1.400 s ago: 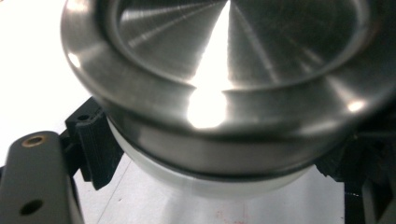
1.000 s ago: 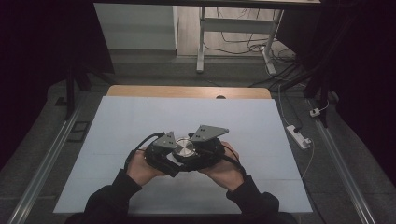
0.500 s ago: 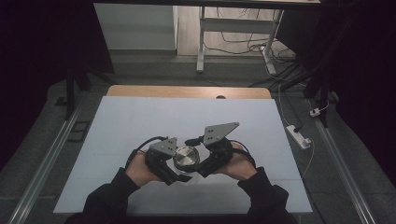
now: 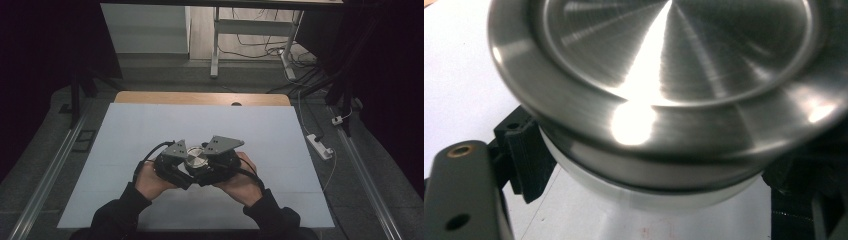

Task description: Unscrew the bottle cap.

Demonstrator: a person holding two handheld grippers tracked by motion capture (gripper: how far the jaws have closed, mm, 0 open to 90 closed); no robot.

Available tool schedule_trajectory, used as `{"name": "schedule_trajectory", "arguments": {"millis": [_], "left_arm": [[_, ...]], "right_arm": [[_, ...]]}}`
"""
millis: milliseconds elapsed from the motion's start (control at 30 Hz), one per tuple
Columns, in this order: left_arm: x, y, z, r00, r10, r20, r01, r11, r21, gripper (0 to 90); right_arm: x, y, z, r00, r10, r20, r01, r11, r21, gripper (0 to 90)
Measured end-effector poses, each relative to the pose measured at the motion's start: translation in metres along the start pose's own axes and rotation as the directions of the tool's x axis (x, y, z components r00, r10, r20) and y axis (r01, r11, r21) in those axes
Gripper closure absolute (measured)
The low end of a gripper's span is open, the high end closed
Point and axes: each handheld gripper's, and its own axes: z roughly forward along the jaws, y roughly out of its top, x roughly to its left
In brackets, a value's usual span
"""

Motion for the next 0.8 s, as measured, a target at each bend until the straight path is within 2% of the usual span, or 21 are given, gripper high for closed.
{"name": "schedule_trajectory", "arguments": {"millis": [33,67,133,233,267,300,333,367,400,433,467,500,533,567,600,633,667,700,733,767,800], "left_arm": [[0.0,0.0,0.0,1.0,-0.003,0.001,0.003,1.0,-0.002,16.0],[0.0,0.0,-0.001,0.9999,0.012,0.005,-0.012,0.9999,0.007,16.0],[0.001,-0.001,-0.002,0.999,0.032,0.03,-0.032,0.9995,0.005,16.0],[0.002,-0.002,-0.003,0.9939,0.068,0.087,-0.067,0.9977,-0.006,16.0],[0.003,-0.002,-0.004,0.9866,0.094,0.133,-0.093,0.9956,-0.013,16.0],[0.003,-0.002,-0.004,0.9866,0.094,0.133,-0.093,0.9956,-0.013,16.0],[0.002,-0.002,-0.004,0.9818,0.106,0.158,-0.104,0.9944,-0.02,16.0],[0.001,-0.003,-0.004,0.9772,0.117,0.178,-0.114,0.9931,-0.026,16.0],[0.0,-0.002,-0.003,0.9705,0.131,0.202,-0.128,0.9913,-0.03,16.0],[0.0,-0.002,-0.003,0.9705,0.131,0.202,-0.128,0.9913,-0.03,16.0],[-0.001,-0.002,-0.002,0.9707,0.134,0.199,-0.132,0.991,-0.025,16.0],[-0.002,-0.001,-0.001,0.9728,0.13,0.191,-0.129,0.9915,-0.022,16.0],[-0.001,-0.001,-0.001,0.9785,0.117,0.17,-0.117,0.9931,-0.013,16.0],[-0.001,-0.001,-0.001,0.9785,0.117,0.17,-0.117,0.9931,-0.013,16.0],[0.0,-0.001,-0.001,0.9817,0.109,0.156,-0.109,0.994,-0.008,16.0],[0.001,-0.001,-0.003,0.9905,0.086,0.107,-0.087,0.9962,0.003,16.0],[0.001,-0.001,-0.003,0.9905,0.086,0.107,-0.087,0.9962,0.003,16.0],[0.002,-0.001,-0.003,0.9937,0.074,0.084,-0.075,0.9972,0.006,16.0],[0.003,-0.001,-0.003,0.9966,0.055,0.061,-0.055,0.9985,0.003,16.0],[0.003,-0.001,-0.004,0.9981,0.045,0.042,-0.046,0.9989,0.008,16.0],[0.004,-0.001,-0.004,0.999,0.033,0.029,-0.033,0.9994,0.007,16.0]], "right_arm": [[0.0,0.0,0.0,1.0,0.001,-0.001,-0.001,1.0,-0.003,17.5],[0.0,-0.001,0.0,1.0,-0.001,-0.009,0.001,1.0,-0.005,17.7],[-0.003,0.0,-0.002,0.999,-0.009,-0.044,0.009,1.0,-0.008,18.0],[-0.009,-0.002,-0.005,0.9904,-0.015,-0.137,0.011,0.999,-0.031,18.8],[-0.012,-0.002,-0.006,0.984,-0.023,-0.177,0.016,0.999,-0.043,19.0],[-0.015,-0.003,-0.007,0.9753,-0.028,-0.219,0.015,0.998,-0.058,19.9],[-0.015,-0.003,-0.007,0.9753,-0.028,-0.219,0.015,0.998,-0.058,19.9],[-0.021,-0.006,-0.009,0.9518,-0.056,-0.302,0.033,0.996,-0.079,19.8],[-0.023,-0.008,-0.01,0.9406,-0.066,-0.333,0.038,0.995,-0.09,19.8],[-0.026,-0.009,-0.01,0.9317,-0.064,-0.358,0.034,0.995,-0.091,19.7],[-0.026,-0.009,-0.01,0.9317,-0.064,-0.358,0.034,0.995,-0.091,19.7],[-0.027,-0.009,-0.01,0.9269,-0.062,-0.37,0.032,0.996,-0.087,19.6],[-0.029,-0.01,-0.01,0.9343,-0.055,-0.352,0.03,0.996,-0.078,17.1],[-0.028,-0.009,-0.01,0.9453,-0.051,-0.322,0.028,0.997,-0.077,13.6],[-0.028,-0.008,-0.011,0.9545,-0.041,-0.295,0.022,0.997,-0.069,13.6],[-0.027,-0.006,-0.013,0.9633,-0.039,-0.265,0.022,0.998,-0.067,10.9],[-0.027,-0.006,-0.013,0.9633,-0.039,-0.265,0.022,0.998,-0.067,10.9],[-0.025,-0.005,-0.014,0.9736,-0.041,-0.225,0.027,0.998,-0.065,10.5],[-0.02,-0.002,-0.015,0.9867,-0.05,-0.155,0.042,0.997,-0.058,10.1],[-0.02,-0.002,-0.015,0.9867,-0.05,-0.155,0.042,0.997,-0.058,10.1],[-0.014,0.0,-0.013,0.9941,-0.033,-0.103,0.028,0.998,-0.053,10.4]]}}
